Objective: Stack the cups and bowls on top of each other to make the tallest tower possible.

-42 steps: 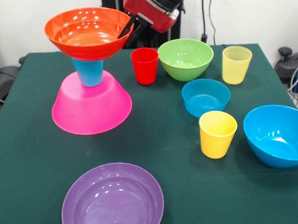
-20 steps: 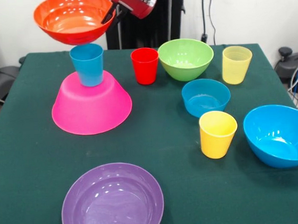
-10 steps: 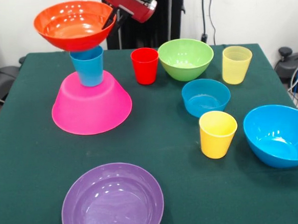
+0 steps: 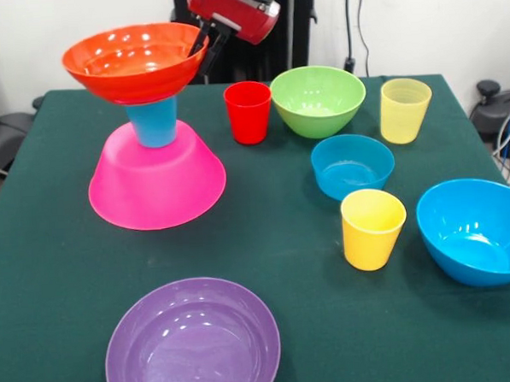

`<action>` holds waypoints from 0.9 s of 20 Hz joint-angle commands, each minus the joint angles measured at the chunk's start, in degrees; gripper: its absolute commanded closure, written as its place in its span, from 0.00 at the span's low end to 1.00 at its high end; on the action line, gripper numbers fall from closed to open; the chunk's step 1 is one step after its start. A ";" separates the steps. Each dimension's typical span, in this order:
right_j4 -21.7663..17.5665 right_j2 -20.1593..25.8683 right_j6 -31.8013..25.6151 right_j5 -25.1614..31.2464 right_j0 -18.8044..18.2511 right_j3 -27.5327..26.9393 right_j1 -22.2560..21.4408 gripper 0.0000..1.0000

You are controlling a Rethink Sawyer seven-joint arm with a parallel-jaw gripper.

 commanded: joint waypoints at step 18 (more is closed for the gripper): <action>0.69 6.62 -1.25 0.25 -1.84 1.17 -0.04 1.00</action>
